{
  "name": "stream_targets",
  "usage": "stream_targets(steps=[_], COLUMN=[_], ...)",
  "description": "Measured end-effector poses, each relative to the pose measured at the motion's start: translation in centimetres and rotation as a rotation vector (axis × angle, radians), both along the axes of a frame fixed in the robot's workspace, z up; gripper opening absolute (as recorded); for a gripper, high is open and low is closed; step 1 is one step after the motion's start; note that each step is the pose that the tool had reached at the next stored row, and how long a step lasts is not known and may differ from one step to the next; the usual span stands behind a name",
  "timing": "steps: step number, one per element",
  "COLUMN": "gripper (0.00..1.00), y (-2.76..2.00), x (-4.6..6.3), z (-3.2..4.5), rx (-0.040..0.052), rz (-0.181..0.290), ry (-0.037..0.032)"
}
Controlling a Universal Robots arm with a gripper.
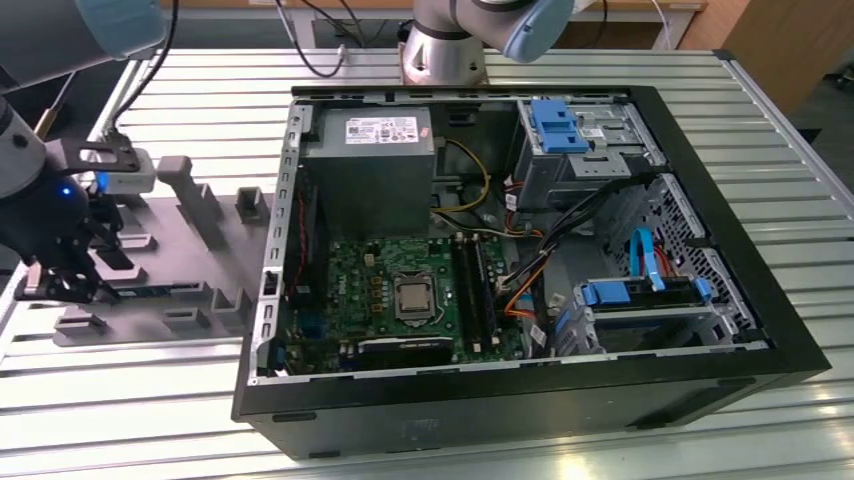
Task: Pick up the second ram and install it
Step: 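Pick up the second ram and move it above second insertion slot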
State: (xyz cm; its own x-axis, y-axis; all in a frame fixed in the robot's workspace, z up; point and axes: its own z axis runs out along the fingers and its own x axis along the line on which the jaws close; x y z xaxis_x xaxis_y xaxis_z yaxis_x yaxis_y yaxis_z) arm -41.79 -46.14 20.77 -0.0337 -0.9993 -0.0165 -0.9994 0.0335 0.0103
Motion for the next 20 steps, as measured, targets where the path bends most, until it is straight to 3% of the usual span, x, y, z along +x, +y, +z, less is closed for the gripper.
stream_targets(steps=[9,14,15,20], gripper=[0.47,0.46,0.39,0.39], y=[-0.02,-0.03,-0.03,-0.05], x=[0.3,0.3,0.3,0.4], z=[-1.15,-1.25,-1.25,-1.53], rx=[-0.0001,-0.0001,-0.0001,-0.0001], rz=[0.001,0.001,0.001,0.001], ry=[0.0000,0.0001,0.0001,0.0001])
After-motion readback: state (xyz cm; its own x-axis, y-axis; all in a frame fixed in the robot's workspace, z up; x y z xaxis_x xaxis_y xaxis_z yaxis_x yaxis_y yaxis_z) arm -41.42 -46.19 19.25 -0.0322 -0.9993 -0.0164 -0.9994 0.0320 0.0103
